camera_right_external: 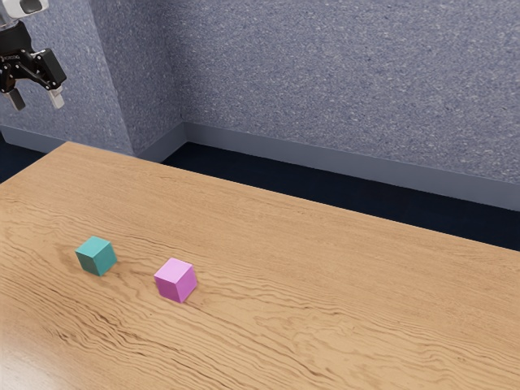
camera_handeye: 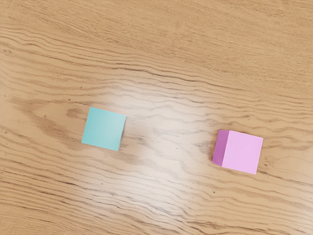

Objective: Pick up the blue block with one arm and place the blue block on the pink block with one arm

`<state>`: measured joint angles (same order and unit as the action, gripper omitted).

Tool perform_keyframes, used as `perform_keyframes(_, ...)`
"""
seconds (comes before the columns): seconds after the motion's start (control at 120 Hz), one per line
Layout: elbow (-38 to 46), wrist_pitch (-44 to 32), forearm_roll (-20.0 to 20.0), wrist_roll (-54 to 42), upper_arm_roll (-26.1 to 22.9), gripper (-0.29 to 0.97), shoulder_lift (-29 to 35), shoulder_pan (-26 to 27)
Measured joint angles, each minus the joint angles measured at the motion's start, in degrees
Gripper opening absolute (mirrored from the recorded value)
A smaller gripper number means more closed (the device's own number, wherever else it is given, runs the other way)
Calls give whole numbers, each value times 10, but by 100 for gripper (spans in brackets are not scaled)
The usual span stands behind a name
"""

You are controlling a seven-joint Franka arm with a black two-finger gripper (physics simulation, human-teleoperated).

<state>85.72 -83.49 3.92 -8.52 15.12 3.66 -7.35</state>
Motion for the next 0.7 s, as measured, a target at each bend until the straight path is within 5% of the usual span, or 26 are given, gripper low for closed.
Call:
perform_keyframes(0.233,-4,5,-3,-1,-4,68,3,-1)
perform_keyframes(0.35,-108,86,-57,-1,-21,68,50,-2)
perform_keyframes(0.533,202,-33,-89,-6,8,68,94,-5)
perform_keyframes(0.7,270,-197,-90,-14,37,68,-35,-8)
